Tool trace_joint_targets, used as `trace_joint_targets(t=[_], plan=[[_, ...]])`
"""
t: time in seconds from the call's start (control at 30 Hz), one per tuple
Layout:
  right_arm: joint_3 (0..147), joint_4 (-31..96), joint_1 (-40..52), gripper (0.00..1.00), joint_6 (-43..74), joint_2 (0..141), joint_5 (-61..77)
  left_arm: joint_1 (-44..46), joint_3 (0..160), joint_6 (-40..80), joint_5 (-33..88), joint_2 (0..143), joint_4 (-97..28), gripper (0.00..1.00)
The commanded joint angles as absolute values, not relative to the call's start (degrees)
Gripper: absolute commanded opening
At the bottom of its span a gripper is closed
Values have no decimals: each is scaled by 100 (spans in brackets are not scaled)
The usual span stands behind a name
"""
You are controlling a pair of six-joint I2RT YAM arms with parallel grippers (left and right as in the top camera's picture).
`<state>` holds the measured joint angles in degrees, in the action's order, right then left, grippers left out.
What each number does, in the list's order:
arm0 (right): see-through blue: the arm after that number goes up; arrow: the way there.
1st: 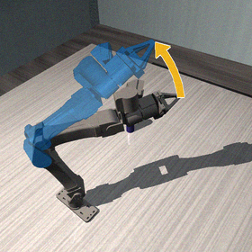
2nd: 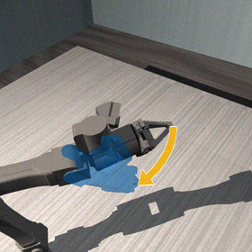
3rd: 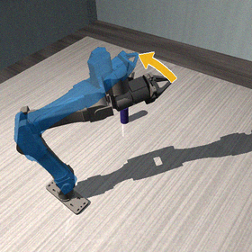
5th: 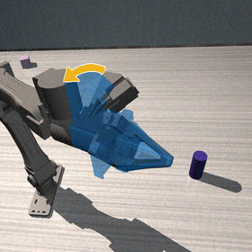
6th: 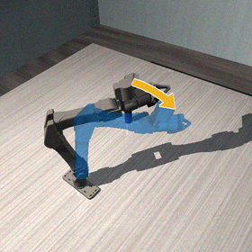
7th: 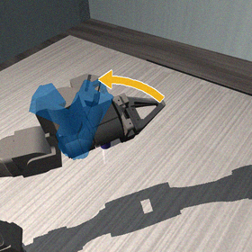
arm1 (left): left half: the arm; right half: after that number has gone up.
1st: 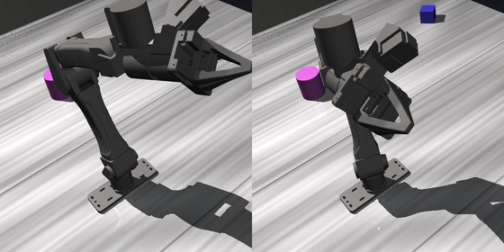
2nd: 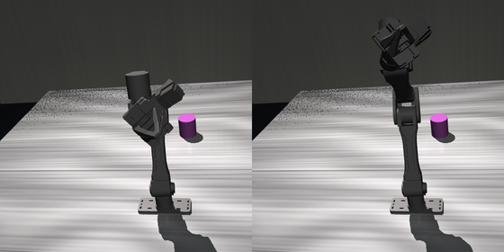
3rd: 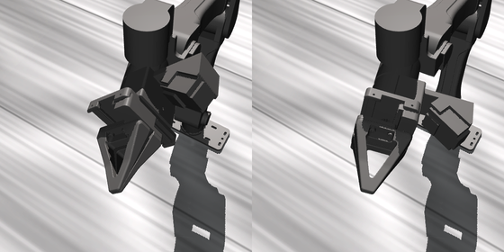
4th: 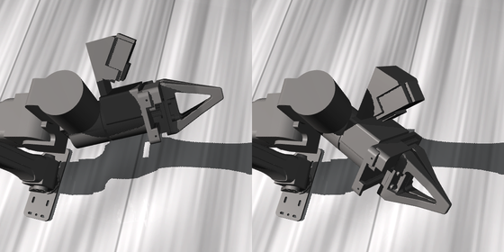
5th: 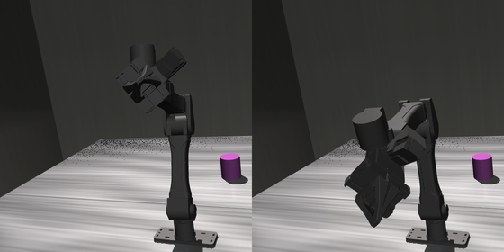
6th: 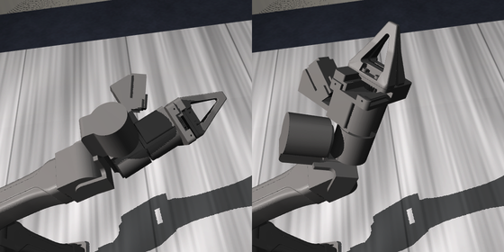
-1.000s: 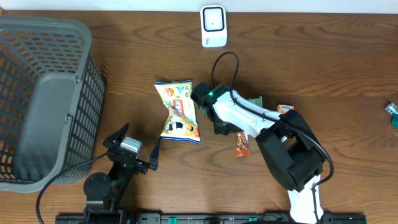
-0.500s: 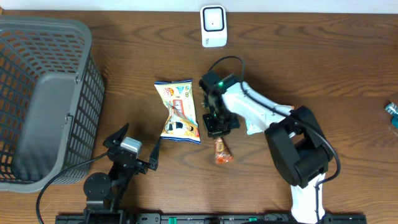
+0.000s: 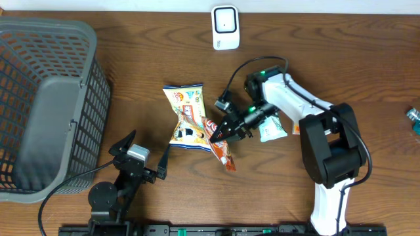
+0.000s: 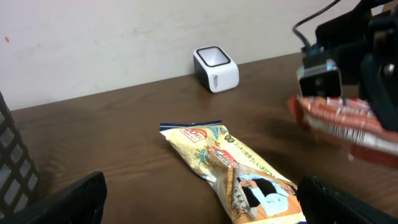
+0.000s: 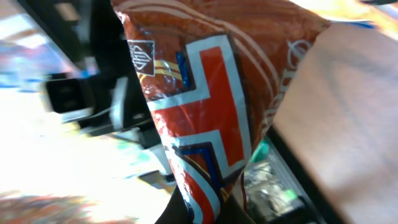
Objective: Scan the item barcode
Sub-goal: 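Grasp the red bar with the right gripper and lift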
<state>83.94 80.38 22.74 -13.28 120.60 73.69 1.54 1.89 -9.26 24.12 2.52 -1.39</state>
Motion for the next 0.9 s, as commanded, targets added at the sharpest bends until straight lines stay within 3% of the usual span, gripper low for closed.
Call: trace_joint_targets(t=[0.0,0.27,0.6,0.87], plan=[[8433,8237,2178,1,-2182,12112,8267,119,23,-917,2528,252,-224,98],[8433,8466,2110,1,-5590,12112,8949,119,23,-917,2528,252,-224,98],[8438,8462,2602,1,-8735,12112,8952,119,23,-917,2528,252,-224,98],[8713,8552,2775,1,-9310,12068,8952,119,23,-917,2528,252,-224,98]])
